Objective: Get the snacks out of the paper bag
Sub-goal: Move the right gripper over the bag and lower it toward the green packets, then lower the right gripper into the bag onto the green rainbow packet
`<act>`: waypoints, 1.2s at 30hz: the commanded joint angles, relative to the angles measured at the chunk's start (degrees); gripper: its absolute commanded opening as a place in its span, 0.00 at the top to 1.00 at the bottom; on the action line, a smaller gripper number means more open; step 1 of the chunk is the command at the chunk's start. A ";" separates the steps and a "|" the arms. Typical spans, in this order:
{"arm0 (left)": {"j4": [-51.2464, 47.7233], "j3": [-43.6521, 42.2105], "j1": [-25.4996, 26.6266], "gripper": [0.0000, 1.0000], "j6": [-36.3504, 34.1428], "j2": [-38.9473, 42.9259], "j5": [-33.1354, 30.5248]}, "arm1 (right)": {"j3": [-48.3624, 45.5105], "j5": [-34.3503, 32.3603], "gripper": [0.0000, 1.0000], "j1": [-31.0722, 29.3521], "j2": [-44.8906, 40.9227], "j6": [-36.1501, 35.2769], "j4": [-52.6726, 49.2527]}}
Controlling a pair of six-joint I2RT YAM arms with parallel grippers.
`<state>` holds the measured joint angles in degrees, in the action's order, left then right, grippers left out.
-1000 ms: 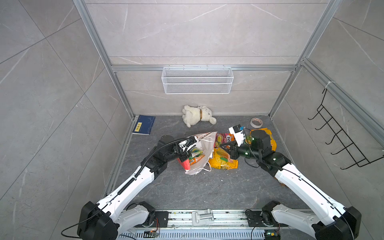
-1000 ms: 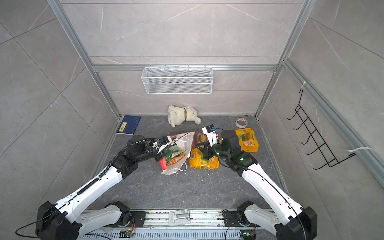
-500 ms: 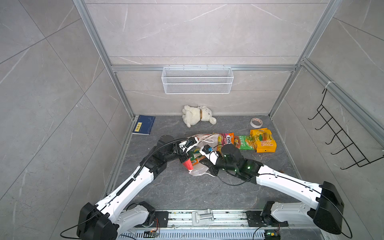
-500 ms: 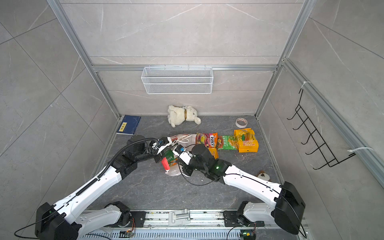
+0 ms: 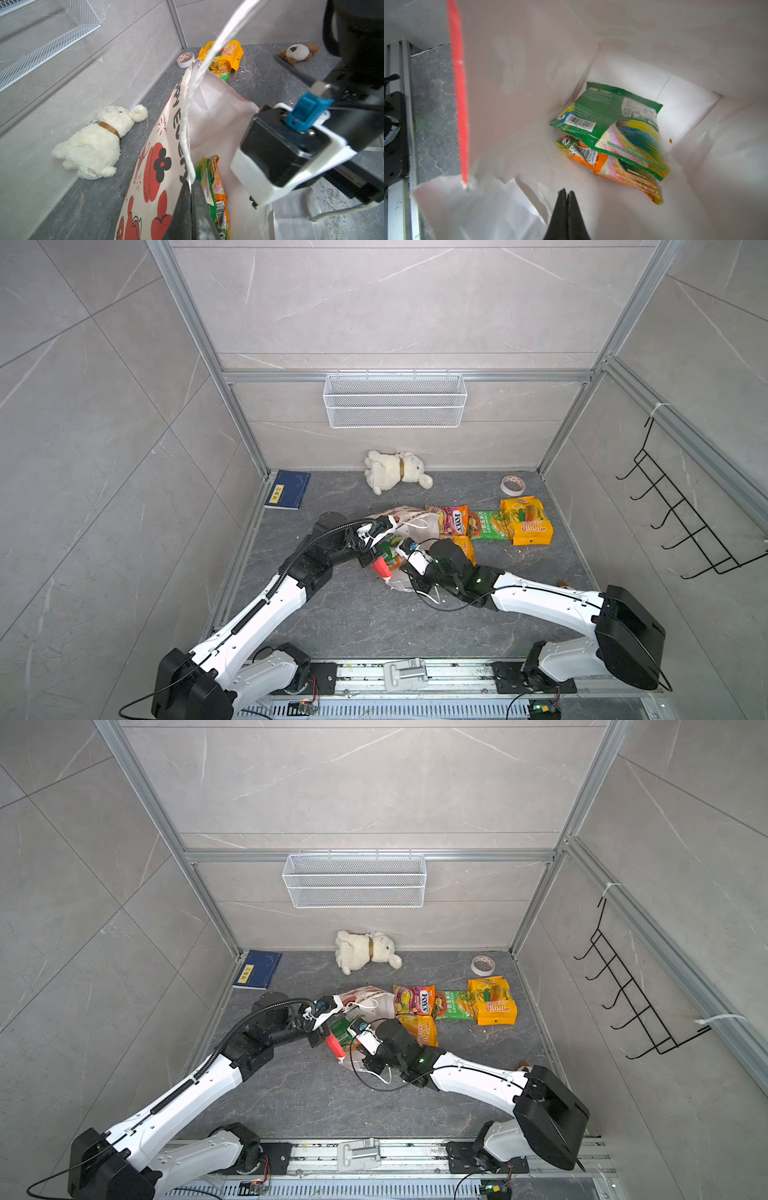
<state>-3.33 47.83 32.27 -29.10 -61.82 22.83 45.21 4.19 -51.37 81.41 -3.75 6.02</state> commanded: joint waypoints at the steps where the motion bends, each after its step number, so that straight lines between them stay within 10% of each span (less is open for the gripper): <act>1: 2.98 -0.61 0.25 1.00 1.00 1.10 2.69 | -1.20 -3.14 1.00 -0.21 1.80 2.33 1.64; 23: 13.25 -4.26 0.24 1.00 9.91 -2.19 -4.75 | 0.15 -9.92 0.81 0.03 8.97 24.07 6.40; 31: 16.76 -5.51 0.33 1.00 12.58 -4.99 -3.92 | 3.10 -13.25 0.71 -0.11 10.61 54.52 2.35; 36: 17.70 -5.23 0.33 1.00 12.52 -5.63 -3.37 | 7.35 -17.35 0.67 -2.39 13.46 60.31 2.27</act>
<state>11.31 42.48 32.64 -18.00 -67.22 19.59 49.54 -9.54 -52.64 93.34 47.88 9.93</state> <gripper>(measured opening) 0.049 0.319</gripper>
